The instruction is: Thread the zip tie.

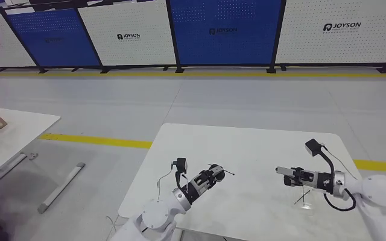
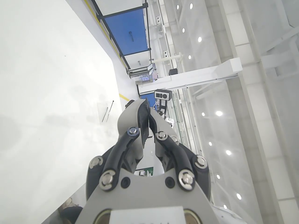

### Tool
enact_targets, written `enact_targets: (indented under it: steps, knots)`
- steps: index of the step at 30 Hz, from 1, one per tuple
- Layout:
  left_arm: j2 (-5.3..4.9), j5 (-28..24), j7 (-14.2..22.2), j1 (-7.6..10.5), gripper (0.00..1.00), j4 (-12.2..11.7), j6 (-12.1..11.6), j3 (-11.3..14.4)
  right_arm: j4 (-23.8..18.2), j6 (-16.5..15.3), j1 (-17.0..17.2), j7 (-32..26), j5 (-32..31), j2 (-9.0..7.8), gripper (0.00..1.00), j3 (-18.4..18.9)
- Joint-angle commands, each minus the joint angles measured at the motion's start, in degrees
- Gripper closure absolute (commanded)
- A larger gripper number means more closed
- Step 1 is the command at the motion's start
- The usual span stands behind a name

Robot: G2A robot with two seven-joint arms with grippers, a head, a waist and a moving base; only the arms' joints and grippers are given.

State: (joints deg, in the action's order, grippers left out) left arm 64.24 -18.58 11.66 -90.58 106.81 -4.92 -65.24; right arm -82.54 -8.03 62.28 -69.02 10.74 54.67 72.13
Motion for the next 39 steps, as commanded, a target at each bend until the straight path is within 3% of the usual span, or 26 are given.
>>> enact_targets:
  steps: [1,6,13,18,30,39]
  knots:
    - [0.00,0.0,0.0,0.00,1.00,0.0,0.0,0.0,0.0,0.0,0.0,0.0,0.0,0.00,0.00,0.0]
    - [0.00,0.0,0.0,0.00,1.00,0.0,0.0,0.0,-1.6,-1.3,0.6,-1.7,-2.8,-0.64,0.00,1.2]
    - [0.00,0.0,0.0,0.00,1.00,0.0,0.0,0.0,-2.7,1.0,0.0,-9.3,-7.2,-2.13,0.00,4.1]
    - [0.00,0.0,0.0,0.00,1.00,0.0,0.0,0.0,0.6,5.3,-3.8,-9.5,-11.7,-2.19,0.00,0.7]
    - [0.00,0.0,0.0,0.00,1.00,0.0,0.0,0.0,1.2,5.5,-3.7,-9.3,-13.0,-2.34,0.00,0.5]
    - [0.00,0.0,0.0,0.00,1.00,0.0,0.0,0.0,1.8,11.9,-5.2,-10.6,-22.3,-3.23,0.00,-1.5]
